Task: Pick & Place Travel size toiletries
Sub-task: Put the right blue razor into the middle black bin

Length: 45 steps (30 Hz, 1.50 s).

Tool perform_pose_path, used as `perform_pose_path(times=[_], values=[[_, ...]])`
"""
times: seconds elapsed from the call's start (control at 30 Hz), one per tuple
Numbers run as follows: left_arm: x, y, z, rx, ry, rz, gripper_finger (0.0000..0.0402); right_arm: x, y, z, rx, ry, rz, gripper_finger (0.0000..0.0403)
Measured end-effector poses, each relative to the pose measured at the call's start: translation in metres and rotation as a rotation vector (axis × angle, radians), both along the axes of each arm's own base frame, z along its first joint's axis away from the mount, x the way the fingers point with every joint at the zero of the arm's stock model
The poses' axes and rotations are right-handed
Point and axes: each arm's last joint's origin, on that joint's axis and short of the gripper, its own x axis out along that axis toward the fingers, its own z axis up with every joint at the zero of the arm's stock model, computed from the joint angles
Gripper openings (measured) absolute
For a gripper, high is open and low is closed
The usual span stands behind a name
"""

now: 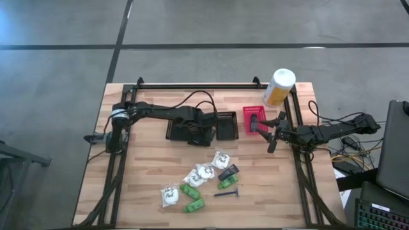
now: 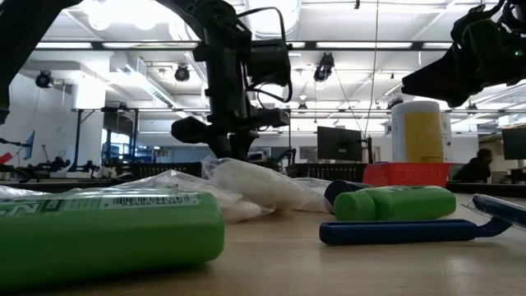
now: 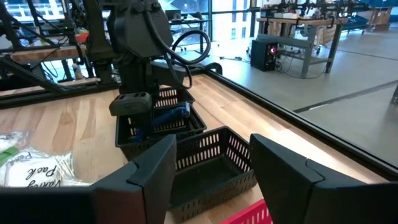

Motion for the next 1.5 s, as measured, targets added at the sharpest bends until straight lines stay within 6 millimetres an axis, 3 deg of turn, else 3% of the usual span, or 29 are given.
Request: perform_pose_path(times=[0.73, 1.5], values=[[0.0015, 0.0005, 0.0002, 0.016, -0.020, 0.005, 0.0065, 0.0000, 0.0000, 0.0000, 0.000, 0.000, 0.000, 0.0228], [0.0091, 0.0006, 0.0078, -0.011, -0.092, 0.065, 0.0067, 0.0001, 0.0000, -0.0001, 0.000, 0.001, 0.000, 0.0288]])
